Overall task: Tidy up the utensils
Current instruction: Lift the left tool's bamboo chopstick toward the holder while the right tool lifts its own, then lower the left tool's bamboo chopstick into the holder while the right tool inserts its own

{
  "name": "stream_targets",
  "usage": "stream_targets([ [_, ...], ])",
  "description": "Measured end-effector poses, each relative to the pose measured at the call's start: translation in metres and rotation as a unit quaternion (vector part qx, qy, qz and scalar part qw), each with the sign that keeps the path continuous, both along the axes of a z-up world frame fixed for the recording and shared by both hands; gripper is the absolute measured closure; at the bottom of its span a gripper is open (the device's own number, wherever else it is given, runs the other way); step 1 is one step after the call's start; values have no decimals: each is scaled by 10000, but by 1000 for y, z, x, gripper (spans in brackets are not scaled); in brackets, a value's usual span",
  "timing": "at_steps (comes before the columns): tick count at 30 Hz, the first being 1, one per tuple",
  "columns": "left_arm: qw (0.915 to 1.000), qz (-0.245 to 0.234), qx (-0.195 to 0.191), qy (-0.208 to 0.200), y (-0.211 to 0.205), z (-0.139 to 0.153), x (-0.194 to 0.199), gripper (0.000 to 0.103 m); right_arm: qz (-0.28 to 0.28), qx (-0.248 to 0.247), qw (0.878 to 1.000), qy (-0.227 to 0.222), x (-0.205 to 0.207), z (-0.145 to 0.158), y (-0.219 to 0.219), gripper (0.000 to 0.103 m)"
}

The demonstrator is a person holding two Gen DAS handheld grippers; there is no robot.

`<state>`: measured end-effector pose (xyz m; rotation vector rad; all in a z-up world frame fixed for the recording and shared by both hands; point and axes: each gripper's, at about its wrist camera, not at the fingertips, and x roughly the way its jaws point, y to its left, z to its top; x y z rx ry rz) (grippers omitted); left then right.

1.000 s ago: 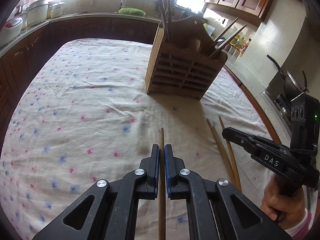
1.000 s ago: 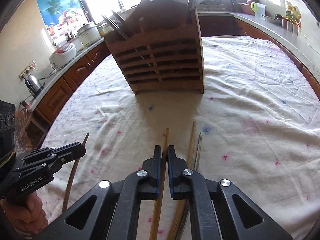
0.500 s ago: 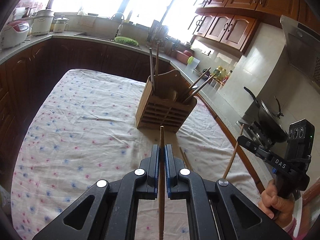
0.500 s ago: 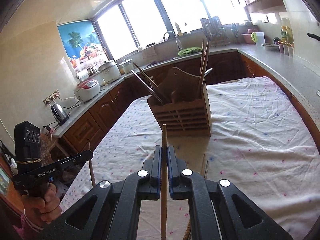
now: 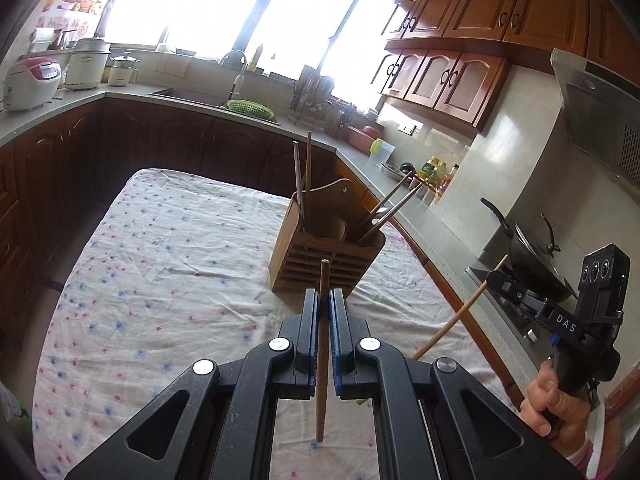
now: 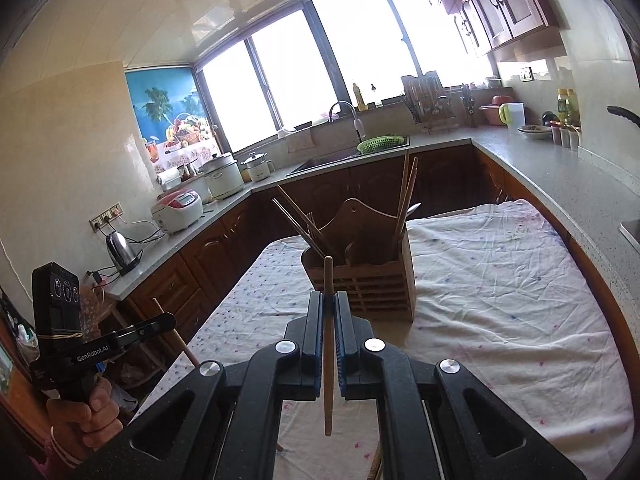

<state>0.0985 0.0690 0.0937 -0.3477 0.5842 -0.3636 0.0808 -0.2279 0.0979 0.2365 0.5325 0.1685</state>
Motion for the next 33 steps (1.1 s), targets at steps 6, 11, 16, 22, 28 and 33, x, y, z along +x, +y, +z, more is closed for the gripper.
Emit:
stream_targets([
  [6,10000,1,7,-45,-2,4,9,99,-30,10,10000,-22,4,0,-4,98],
  [11,9999,45,3,-118,-4,9,15,99,-61,20,10000,-54,5,1,-8,98],
  [16,9998,71,2,-189,-4,13,24,99,-96,47,9999,-70,11,2,-13,98],
  [22,9989,110,48,-457,-7,29,38,99,-202,17,9996,-199,24,12,-21,98],
  [28,9963,192,50,-833,-9,50,62,99,-358,-30,9973,-638,42,40,-30,98],
  [33,9933,294,61,-1120,-14,65,87,99,-516,-80,9938,-981,62,64,-37,98],
])
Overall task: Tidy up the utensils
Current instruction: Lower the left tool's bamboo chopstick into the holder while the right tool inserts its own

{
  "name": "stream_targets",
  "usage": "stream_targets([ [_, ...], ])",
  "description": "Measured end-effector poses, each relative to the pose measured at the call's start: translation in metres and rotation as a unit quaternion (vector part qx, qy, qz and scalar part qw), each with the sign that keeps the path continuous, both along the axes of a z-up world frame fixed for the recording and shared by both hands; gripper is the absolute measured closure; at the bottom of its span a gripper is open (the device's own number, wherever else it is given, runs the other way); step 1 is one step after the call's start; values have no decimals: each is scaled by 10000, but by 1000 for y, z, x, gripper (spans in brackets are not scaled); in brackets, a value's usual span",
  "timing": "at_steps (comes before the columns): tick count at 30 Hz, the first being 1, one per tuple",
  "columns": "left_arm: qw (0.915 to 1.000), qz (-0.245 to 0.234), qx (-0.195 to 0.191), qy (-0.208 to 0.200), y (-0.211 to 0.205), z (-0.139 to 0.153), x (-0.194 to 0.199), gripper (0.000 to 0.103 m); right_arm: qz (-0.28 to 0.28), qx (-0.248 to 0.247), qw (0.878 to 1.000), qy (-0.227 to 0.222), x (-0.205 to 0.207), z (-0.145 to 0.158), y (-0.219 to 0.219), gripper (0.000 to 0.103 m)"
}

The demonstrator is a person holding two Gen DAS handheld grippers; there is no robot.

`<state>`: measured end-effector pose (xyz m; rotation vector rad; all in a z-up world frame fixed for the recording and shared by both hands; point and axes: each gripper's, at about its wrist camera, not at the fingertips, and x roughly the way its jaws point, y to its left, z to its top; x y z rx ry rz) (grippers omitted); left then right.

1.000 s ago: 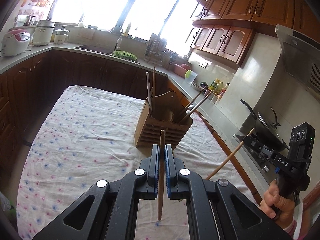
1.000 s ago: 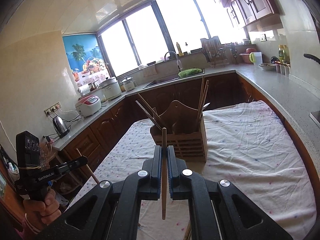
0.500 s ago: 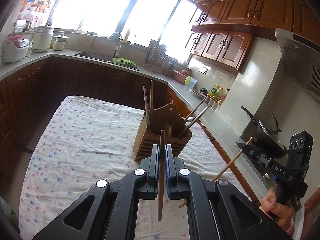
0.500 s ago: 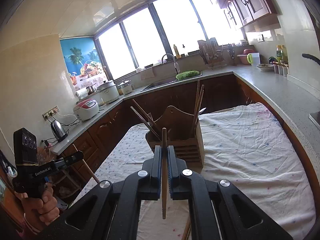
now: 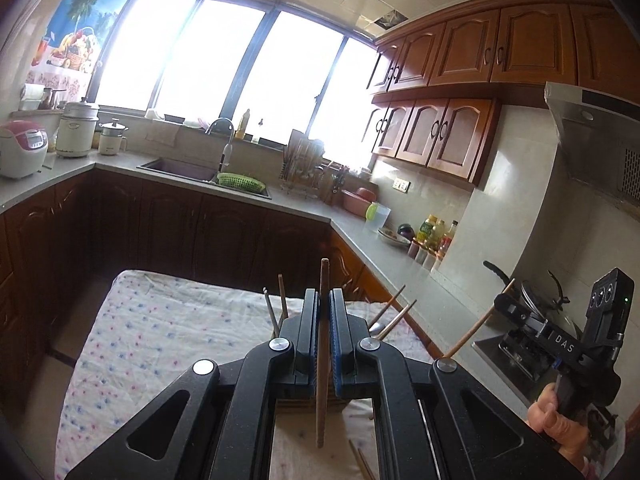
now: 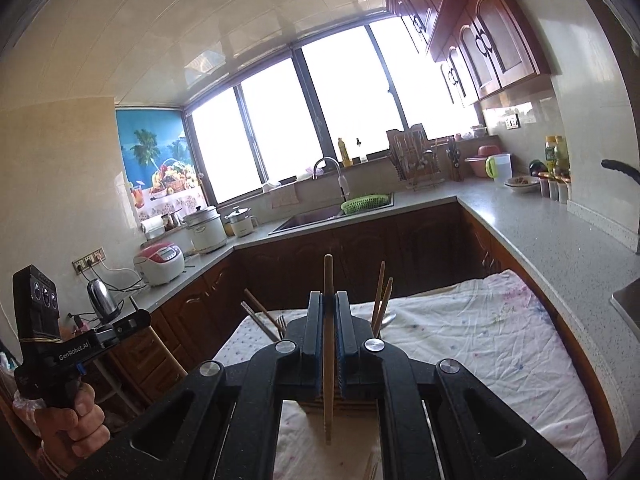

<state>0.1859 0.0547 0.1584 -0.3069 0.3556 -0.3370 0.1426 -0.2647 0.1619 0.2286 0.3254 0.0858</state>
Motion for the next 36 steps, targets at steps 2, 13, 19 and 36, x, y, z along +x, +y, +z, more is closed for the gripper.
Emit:
stream_targets([
  [2,9999,82,-2,-99,-2,3,11,99,-64,-31,9999,-106,9,7,-3,98],
  [13,9984,464,-47,-327,-14,-20,69,99,-326,-39,9992,-237,61,10,-15,98],
  [19,9970,702,-131,-293,-26,-54,85,99,-495,-170,9985,-128,76,-19,-12,98],
  [36,9976,392,85,572,-51,-111,132,98,-433,72,9963,737,97,-85,-17,97],
])
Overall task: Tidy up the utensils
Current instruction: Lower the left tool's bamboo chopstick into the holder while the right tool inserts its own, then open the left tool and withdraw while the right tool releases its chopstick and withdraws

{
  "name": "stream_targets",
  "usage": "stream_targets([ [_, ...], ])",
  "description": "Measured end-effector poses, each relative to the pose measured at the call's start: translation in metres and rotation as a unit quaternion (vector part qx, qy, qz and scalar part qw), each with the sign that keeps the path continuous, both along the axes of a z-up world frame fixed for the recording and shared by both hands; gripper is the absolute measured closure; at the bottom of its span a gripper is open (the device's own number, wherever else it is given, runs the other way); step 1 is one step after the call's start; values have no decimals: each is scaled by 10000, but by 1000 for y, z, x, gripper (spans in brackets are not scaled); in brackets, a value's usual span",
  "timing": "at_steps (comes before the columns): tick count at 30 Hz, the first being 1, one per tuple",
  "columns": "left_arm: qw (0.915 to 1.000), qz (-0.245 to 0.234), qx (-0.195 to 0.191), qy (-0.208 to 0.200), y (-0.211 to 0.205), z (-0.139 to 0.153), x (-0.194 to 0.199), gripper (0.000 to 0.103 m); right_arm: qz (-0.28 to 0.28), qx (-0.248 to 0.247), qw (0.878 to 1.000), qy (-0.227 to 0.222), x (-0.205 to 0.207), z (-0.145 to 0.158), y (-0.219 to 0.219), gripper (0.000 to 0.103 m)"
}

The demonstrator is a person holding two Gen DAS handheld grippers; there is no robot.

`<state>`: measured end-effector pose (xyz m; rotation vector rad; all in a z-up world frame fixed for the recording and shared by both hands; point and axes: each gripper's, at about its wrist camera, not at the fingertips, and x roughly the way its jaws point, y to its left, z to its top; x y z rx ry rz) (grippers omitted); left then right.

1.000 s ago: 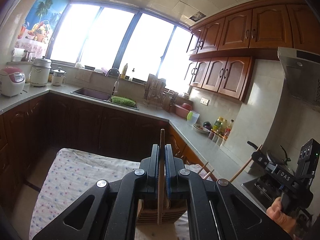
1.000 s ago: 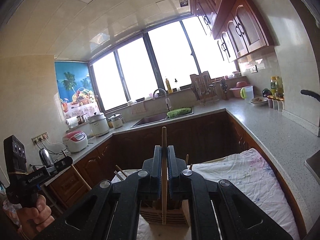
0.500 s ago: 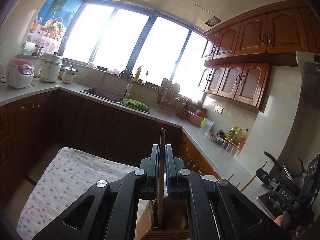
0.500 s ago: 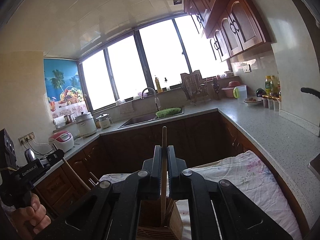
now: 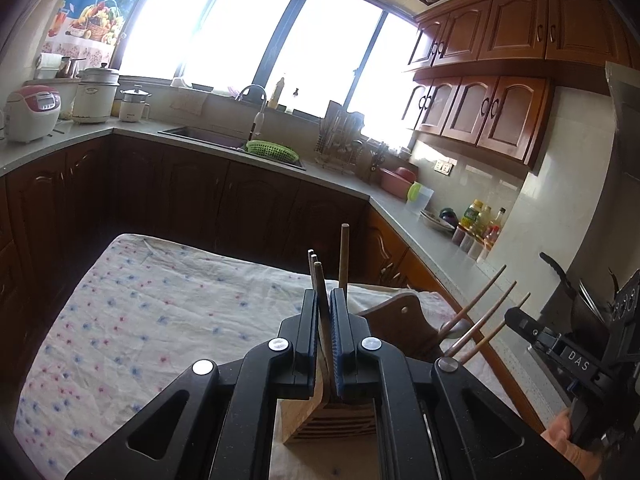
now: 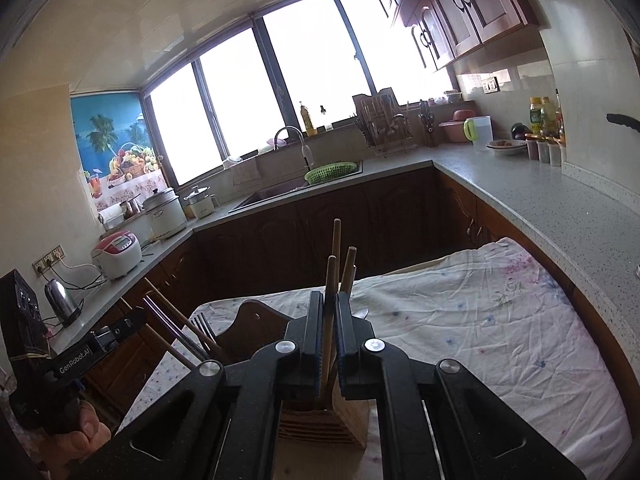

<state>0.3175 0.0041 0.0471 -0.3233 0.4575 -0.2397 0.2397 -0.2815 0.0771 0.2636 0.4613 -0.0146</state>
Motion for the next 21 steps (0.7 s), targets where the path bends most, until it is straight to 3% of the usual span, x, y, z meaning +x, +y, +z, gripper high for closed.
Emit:
stream_targets([
  [7,10000,16,34,1,6,11,7,98,-10,51,9999,111,2,0,-5,97],
  [16,10000,27,-58,11,12,2,0,97,12,113,9999,119,2,-3,-7,95],
  [18,9999,49,-85,65,14,1,-2,89,9,115,9999,116,2,-3,-6,92],
  [20,9998,118,-165,66,17,2,-10,67,-36,120,9999,109,-1,-3,-7,86],
  [21,9997,155,-203,26,19,3,-17,63,-50,149,9999,68,-3,-2,-8,77],
])
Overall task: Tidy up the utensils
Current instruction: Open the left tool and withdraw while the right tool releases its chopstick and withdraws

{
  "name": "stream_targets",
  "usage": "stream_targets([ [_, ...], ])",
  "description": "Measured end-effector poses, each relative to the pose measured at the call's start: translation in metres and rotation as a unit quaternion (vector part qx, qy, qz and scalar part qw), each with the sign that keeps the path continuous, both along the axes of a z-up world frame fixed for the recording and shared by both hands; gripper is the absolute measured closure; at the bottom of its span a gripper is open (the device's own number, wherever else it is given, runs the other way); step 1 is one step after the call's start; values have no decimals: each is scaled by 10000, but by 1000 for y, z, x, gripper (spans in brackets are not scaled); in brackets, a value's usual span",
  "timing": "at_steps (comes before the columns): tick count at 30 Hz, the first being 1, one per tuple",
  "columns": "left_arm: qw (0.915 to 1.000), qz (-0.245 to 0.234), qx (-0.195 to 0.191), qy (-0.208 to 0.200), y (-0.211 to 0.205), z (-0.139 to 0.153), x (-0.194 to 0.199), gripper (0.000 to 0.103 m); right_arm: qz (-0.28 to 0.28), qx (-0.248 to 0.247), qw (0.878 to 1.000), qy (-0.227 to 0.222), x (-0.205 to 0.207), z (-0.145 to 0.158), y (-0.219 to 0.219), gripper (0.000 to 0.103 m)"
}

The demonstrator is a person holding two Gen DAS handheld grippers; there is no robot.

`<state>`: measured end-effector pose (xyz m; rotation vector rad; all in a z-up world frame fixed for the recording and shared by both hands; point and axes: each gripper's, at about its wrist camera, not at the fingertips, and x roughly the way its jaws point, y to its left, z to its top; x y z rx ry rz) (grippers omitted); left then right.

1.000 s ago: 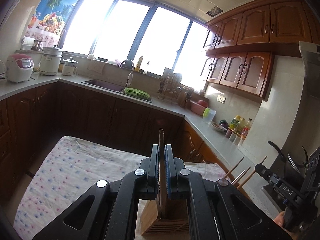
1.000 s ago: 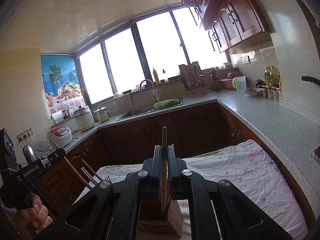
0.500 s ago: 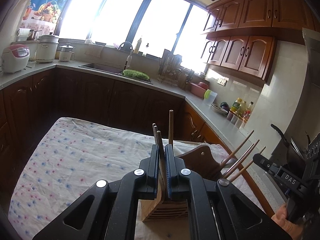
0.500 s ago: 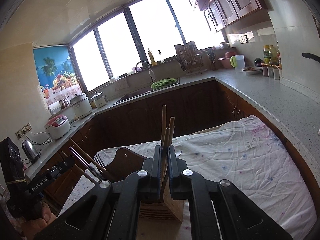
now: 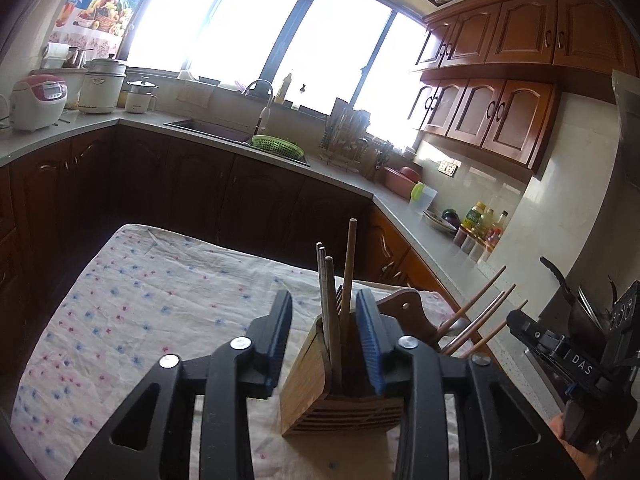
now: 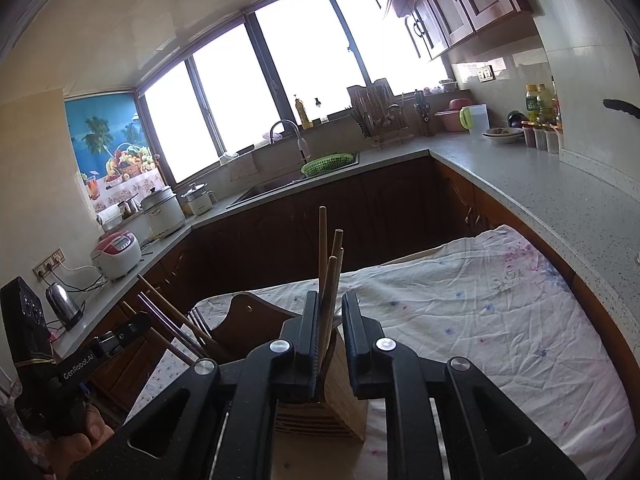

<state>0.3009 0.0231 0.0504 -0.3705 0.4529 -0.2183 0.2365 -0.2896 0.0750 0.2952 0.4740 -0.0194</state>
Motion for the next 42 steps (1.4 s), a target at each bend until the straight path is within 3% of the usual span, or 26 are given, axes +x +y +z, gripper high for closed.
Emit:
stream_targets([
  [1,10000,40,-3,-30,1,1,-6,57,-14,44,10000,-51,-3,2,-1,61],
  [3,9999,112,-21,-60,4,0,-20,49,-61,98,9998,-181,-13,4,-3,42],
  [7,9994,330,-81,-44,11,-7,-52,32,-81,97,9993,-365,-34,3,-4,19],
  [10,9989,458,-57,-73,13,-14,-80,27,-61,162,9994,-306,-50,-5,-2,17],
  [21,9989,451,83,40,8,-19,-163,24,58,392,9992,-37,-114,-33,14,13],
  [29,9988,460,85,151,17,-24,-208,22,172,254,9995,-76,-162,-36,32,8],
  [34,9986,473,197,107,17,-25,-232,22,191,-31,9997,-158,-187,-39,45,5],
  [36,9985,454,296,23,15,-25,-242,18,163,-179,9995,-218,-196,-40,49,4],
  [40,9955,512,713,-367,6,-24,-265,1,28,-561,9966,-601,-217,-35,57,0],
  [42,9931,565,890,-510,3,-24,-275,1,-40,-793,9935,-816,-226,-28,62,0],
])
